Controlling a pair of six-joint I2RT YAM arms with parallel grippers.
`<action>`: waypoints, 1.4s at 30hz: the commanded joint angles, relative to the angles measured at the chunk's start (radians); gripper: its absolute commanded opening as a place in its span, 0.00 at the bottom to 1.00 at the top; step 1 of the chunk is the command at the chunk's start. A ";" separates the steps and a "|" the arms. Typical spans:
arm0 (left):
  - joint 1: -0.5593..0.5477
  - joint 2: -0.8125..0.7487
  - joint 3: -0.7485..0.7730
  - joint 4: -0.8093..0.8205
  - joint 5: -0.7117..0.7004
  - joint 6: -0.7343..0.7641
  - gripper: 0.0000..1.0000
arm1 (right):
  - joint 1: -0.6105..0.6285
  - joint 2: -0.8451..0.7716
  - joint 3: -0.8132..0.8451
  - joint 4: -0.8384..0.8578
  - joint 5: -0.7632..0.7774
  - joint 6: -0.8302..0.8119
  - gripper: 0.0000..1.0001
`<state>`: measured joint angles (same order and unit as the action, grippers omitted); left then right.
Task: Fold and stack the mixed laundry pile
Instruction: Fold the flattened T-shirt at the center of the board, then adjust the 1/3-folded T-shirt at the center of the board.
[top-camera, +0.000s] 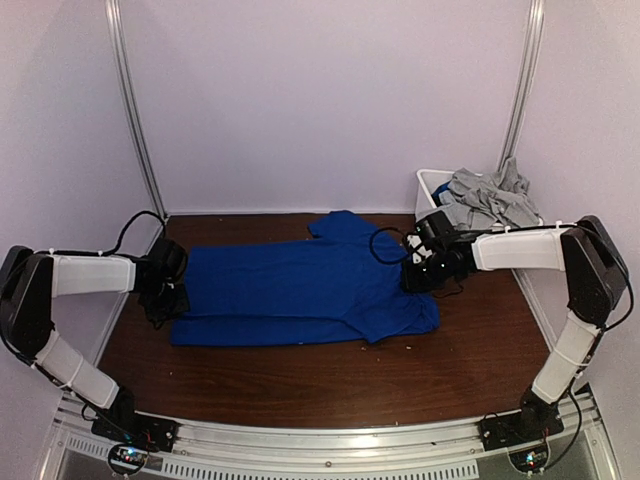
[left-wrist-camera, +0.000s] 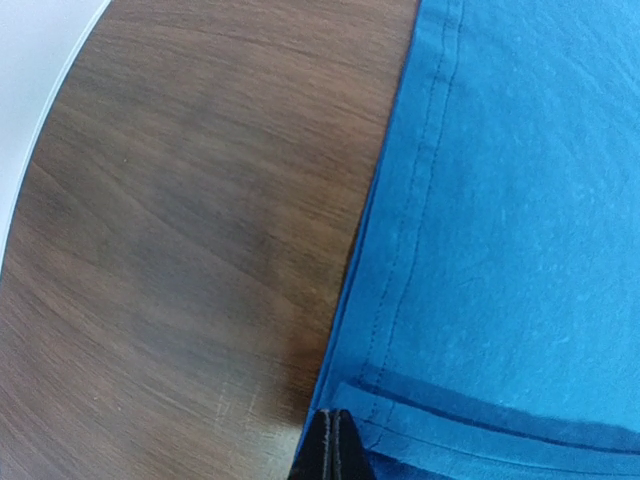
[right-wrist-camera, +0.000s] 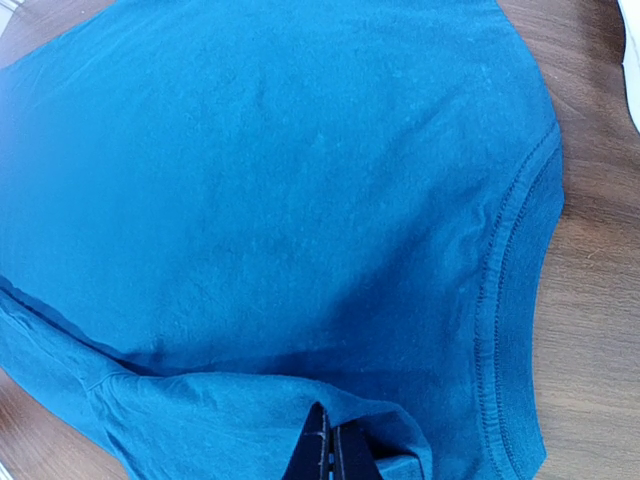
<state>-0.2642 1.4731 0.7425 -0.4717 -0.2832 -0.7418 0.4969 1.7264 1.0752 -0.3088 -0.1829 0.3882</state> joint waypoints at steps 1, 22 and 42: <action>0.016 -0.007 -0.015 0.027 -0.015 0.002 0.00 | -0.009 0.010 0.031 0.012 0.009 -0.024 0.00; -0.029 -0.299 -0.076 -0.003 0.283 0.146 0.71 | -0.051 -0.340 -0.190 -0.116 -0.224 -0.100 0.66; 0.061 -0.148 -0.192 -0.039 0.148 -0.023 0.64 | -0.052 -0.178 -0.358 -0.023 -0.237 -0.046 0.47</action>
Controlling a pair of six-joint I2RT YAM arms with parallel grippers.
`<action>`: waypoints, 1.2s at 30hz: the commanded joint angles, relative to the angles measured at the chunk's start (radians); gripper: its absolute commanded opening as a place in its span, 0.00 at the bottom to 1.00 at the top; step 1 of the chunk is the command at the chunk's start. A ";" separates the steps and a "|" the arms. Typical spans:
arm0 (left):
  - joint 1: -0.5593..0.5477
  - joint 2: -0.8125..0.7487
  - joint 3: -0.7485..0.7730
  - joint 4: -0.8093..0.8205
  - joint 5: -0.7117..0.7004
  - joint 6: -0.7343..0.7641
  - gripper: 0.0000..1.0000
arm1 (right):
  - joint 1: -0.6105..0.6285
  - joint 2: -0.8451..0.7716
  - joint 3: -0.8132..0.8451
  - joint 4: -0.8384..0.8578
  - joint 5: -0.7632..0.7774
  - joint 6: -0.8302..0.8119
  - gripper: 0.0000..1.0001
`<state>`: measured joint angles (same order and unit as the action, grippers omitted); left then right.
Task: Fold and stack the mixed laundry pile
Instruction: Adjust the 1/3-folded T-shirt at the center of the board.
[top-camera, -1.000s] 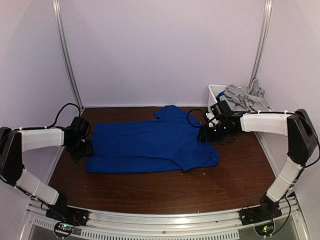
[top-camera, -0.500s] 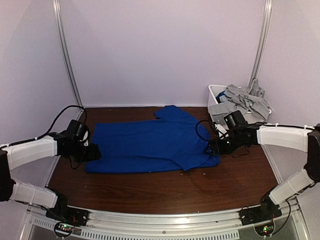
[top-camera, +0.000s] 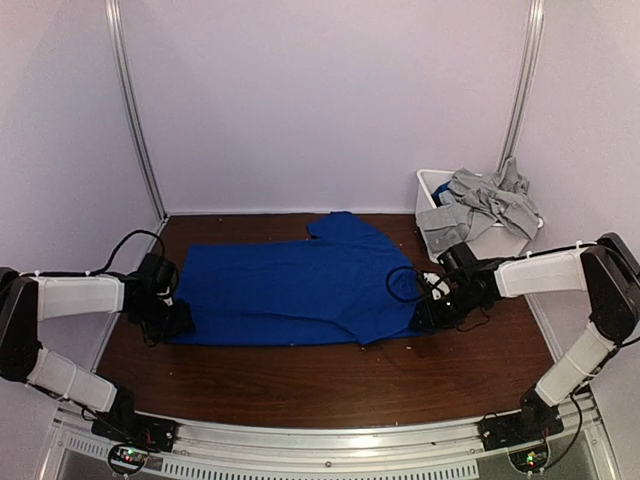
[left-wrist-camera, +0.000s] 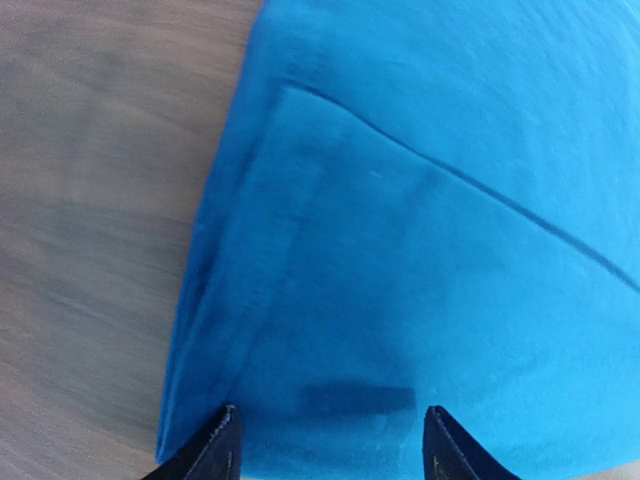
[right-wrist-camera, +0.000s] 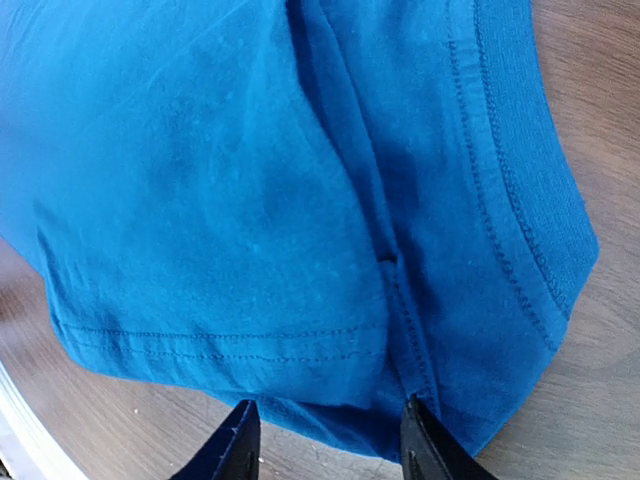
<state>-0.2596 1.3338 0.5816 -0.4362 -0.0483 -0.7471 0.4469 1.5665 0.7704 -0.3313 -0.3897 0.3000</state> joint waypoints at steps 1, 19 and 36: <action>0.066 -0.019 -0.030 -0.082 -0.093 -0.014 0.64 | 0.006 -0.032 -0.064 -0.003 -0.047 0.053 0.46; -0.405 -0.118 0.134 0.252 0.117 0.076 0.66 | 0.046 -0.154 0.035 -0.062 -0.057 0.108 0.43; -0.816 0.510 0.431 0.641 0.149 -0.105 0.50 | 0.008 0.002 0.088 -0.027 -0.014 0.067 0.33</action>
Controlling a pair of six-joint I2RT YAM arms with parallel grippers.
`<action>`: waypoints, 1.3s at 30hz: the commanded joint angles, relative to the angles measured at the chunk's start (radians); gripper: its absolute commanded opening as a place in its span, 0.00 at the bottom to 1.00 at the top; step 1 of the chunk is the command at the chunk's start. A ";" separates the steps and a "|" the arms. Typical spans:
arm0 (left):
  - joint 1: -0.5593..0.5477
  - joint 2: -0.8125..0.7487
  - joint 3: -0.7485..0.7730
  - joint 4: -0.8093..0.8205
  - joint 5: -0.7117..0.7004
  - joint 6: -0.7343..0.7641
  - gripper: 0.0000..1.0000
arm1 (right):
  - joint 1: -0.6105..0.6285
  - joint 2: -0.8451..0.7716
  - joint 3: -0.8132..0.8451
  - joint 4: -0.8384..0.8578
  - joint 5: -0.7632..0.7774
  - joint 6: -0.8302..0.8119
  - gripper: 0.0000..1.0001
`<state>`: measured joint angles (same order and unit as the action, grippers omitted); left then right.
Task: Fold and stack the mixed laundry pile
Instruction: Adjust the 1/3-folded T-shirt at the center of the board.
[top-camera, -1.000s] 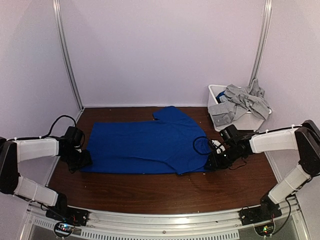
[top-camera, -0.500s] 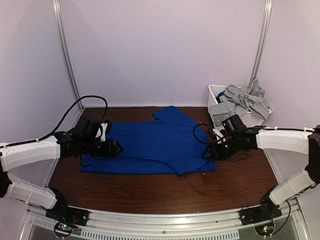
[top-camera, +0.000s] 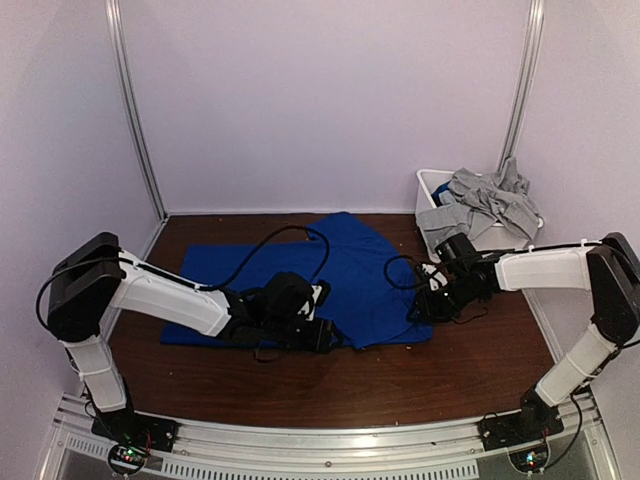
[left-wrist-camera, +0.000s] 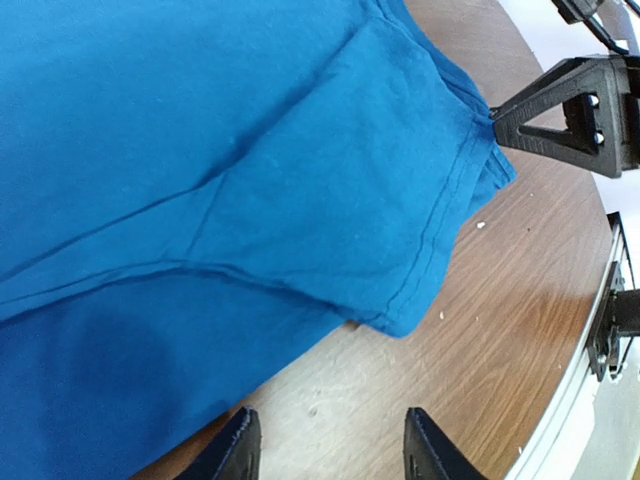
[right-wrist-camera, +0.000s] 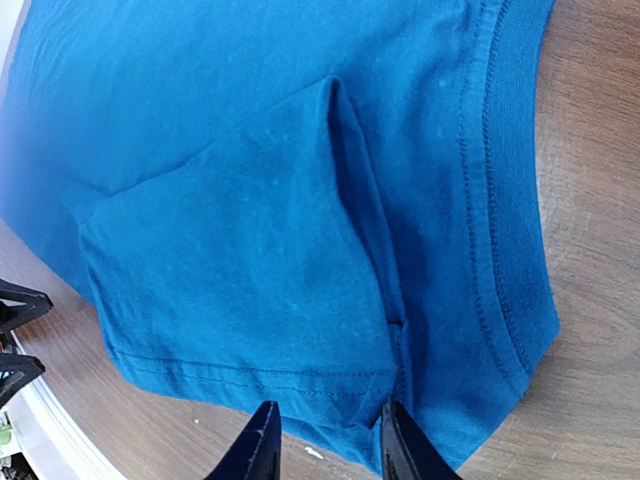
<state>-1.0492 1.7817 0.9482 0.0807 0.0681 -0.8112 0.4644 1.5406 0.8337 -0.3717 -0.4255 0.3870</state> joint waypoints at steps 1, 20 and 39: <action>-0.036 0.083 0.079 0.127 0.034 -0.039 0.50 | -0.010 0.033 0.025 0.016 0.022 -0.020 0.32; -0.066 0.236 0.161 0.170 0.043 -0.101 0.35 | -0.015 0.031 0.039 0.027 0.008 -0.020 0.13; -0.055 0.240 0.168 0.134 -0.021 -0.161 0.00 | -0.015 0.030 0.054 0.029 0.010 -0.019 0.00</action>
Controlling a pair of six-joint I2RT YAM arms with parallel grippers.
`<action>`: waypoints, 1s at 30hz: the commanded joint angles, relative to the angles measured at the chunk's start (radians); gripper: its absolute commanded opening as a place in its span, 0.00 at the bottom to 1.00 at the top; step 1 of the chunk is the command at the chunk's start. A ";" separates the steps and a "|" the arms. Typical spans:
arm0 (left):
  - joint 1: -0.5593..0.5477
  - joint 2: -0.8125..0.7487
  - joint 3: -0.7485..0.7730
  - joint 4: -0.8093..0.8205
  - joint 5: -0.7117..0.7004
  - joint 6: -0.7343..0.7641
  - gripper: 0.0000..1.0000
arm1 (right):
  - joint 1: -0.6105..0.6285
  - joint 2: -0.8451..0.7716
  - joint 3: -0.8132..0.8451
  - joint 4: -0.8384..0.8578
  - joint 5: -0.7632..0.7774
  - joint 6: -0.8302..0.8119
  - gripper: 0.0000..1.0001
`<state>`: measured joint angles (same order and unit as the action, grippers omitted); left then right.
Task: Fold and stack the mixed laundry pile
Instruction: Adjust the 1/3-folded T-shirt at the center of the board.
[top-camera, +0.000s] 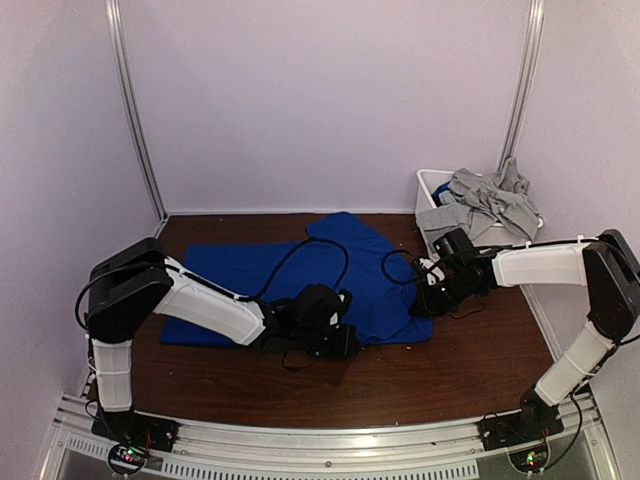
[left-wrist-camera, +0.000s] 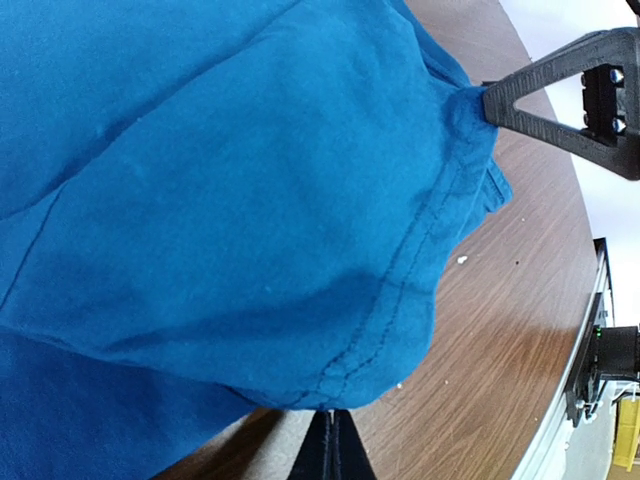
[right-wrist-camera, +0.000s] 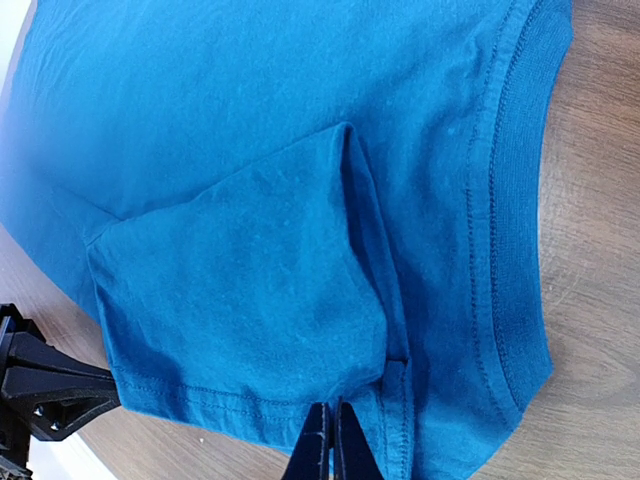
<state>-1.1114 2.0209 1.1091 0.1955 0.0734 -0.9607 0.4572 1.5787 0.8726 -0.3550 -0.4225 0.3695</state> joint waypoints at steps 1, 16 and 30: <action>0.009 -0.002 0.003 0.025 -0.028 -0.013 0.00 | -0.008 -0.010 0.017 0.013 0.006 -0.001 0.00; -0.003 -0.048 0.016 -0.052 -0.093 0.014 0.33 | -0.009 -0.008 0.027 0.020 0.002 0.002 0.00; -0.003 0.006 0.031 0.015 -0.033 -0.030 0.51 | -0.009 -0.002 0.024 0.028 -0.005 0.004 0.00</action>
<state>-1.1099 2.0048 1.1072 0.1635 0.0177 -0.9752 0.4572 1.5787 0.8803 -0.3458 -0.4229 0.3702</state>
